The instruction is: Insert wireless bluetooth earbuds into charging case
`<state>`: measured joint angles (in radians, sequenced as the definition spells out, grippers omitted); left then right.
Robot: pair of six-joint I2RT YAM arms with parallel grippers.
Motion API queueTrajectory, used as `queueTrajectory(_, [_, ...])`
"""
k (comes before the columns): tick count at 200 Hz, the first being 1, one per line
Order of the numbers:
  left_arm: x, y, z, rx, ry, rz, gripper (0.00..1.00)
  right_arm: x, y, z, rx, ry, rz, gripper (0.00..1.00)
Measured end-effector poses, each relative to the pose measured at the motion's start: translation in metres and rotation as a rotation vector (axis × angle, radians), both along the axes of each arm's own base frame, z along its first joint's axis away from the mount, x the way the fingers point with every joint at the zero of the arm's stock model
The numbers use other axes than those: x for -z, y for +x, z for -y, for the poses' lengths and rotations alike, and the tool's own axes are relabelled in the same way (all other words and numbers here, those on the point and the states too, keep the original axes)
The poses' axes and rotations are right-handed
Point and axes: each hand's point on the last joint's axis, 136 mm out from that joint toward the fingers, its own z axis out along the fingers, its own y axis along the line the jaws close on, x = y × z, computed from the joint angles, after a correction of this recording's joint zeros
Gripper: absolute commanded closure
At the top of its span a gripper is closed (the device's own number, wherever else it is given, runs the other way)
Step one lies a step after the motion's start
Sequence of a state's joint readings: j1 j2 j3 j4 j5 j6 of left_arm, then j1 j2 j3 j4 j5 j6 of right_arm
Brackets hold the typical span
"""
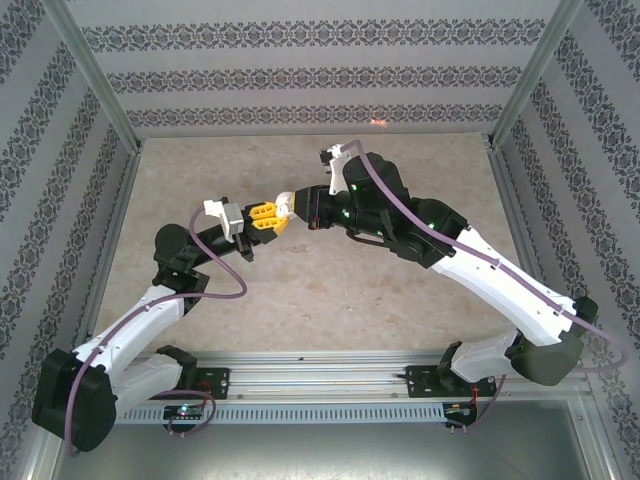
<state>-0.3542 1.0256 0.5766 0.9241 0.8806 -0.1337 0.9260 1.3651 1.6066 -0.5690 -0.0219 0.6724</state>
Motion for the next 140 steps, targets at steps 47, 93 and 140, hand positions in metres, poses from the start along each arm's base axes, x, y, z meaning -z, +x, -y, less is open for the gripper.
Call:
queueTrajectory(47, [0.002, 0.001, 0.0, -0.002, 0.003, -0.012, 1.0, 0.011, 0.002, -0.004, 0.016, 0.006, -0.012, 0.87])
queueTrajectory(93, [0.004, 0.001, 0.001, 0.0, 0.006, -0.02, 1.0, 0.015, 0.002, -0.006, 0.027, -0.004, -0.022, 0.82])
queueTrajectory(140, [0.006, 0.004, 0.001, -0.013, 0.006, -0.037, 1.0, 0.018, 0.006, -0.005, 0.052, -0.039, -0.037, 0.69])
